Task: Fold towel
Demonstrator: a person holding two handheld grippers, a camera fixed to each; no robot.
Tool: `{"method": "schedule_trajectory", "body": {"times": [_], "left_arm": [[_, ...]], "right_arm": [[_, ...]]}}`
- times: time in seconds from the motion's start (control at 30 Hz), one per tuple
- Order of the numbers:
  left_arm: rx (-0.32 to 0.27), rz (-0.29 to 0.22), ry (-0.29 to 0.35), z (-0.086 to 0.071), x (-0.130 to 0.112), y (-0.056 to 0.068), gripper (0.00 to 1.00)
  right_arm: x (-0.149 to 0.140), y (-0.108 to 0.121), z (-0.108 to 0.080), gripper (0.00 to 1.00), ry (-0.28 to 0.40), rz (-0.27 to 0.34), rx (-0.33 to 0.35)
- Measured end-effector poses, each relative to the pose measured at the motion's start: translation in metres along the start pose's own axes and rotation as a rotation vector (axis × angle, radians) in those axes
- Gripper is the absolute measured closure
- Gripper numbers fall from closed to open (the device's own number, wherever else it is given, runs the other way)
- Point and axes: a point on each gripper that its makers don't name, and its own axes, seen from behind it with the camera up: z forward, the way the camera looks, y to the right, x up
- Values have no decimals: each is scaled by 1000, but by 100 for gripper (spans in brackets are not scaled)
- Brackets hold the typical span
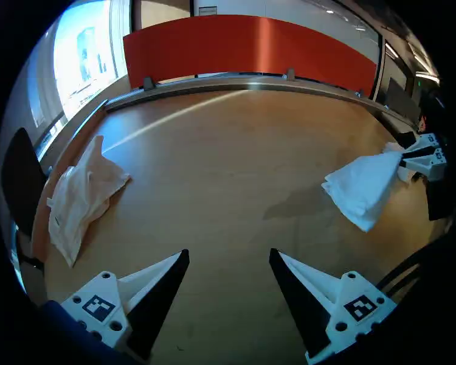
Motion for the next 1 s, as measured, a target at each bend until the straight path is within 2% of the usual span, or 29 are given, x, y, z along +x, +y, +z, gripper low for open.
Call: {"method": "schedule_trajectory", "body": {"times": [0.2, 0.57, 0.77, 1.0], "left_arm": [[-1, -1, 5, -1, 2, 2, 2], [-6, 3, 12, -2, 5, 6, 2], [-13, 10, 14, -1, 6, 10, 1], [-20, 19, 17, 0, 8, 15, 2]], "right_arm": [[25, 7, -10, 95, 43, -3, -9], [30, 31, -29, 95, 56, 22, -50], [31, 55, -45, 95, 63, 39, -91], [29, 94, -64, 95, 61, 47, -148]]}}
